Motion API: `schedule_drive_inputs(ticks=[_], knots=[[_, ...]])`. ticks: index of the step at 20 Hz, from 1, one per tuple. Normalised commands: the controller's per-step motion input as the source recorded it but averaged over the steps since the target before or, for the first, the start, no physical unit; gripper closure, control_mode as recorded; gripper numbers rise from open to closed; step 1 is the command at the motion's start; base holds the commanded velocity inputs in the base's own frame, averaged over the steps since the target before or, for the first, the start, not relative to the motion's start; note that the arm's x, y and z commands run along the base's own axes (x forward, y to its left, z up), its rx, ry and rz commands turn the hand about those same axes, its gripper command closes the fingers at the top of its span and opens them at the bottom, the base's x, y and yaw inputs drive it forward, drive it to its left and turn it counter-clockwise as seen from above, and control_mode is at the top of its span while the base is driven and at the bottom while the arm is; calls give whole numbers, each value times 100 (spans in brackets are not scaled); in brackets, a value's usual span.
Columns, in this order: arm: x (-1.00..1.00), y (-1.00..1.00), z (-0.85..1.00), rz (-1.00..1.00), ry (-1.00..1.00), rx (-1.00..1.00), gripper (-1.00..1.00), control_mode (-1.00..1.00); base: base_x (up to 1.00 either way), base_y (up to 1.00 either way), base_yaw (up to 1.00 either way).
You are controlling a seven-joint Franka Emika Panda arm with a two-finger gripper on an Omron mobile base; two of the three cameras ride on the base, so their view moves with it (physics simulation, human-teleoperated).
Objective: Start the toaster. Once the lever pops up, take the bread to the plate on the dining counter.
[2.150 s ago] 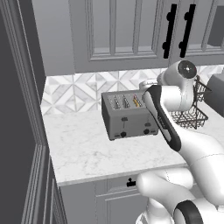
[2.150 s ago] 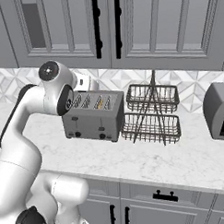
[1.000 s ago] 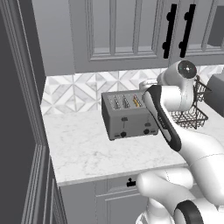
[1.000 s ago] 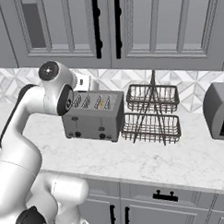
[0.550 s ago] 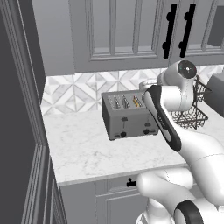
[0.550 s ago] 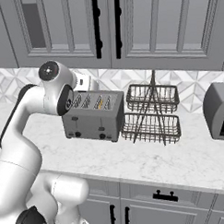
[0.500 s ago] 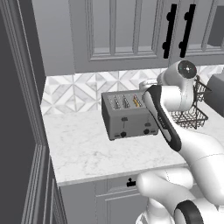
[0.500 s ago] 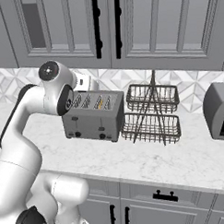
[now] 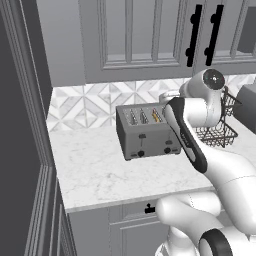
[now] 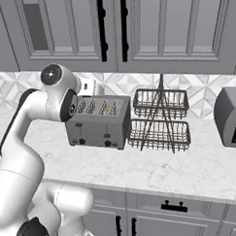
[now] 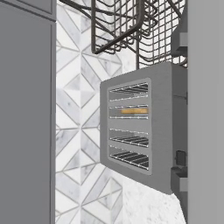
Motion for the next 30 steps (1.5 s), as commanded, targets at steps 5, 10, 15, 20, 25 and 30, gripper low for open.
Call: schedule_drive_inputs(ticks=[5,10,15,20,25,30], knots=[[0,0,0,0,0,0,-100,-100,0,0,0],[0,0,0,0,0,0,-100,-100,0,0,0],[0,0,0,0,0,0,-100,-100,0,0,0],[0,0,0,0,0,0,-100,-100,0,0,0],[0,0,0,0,0,0,-100,-100,0,0,0],[0,0,0,0,0,0,-100,-100,0,0,0]])
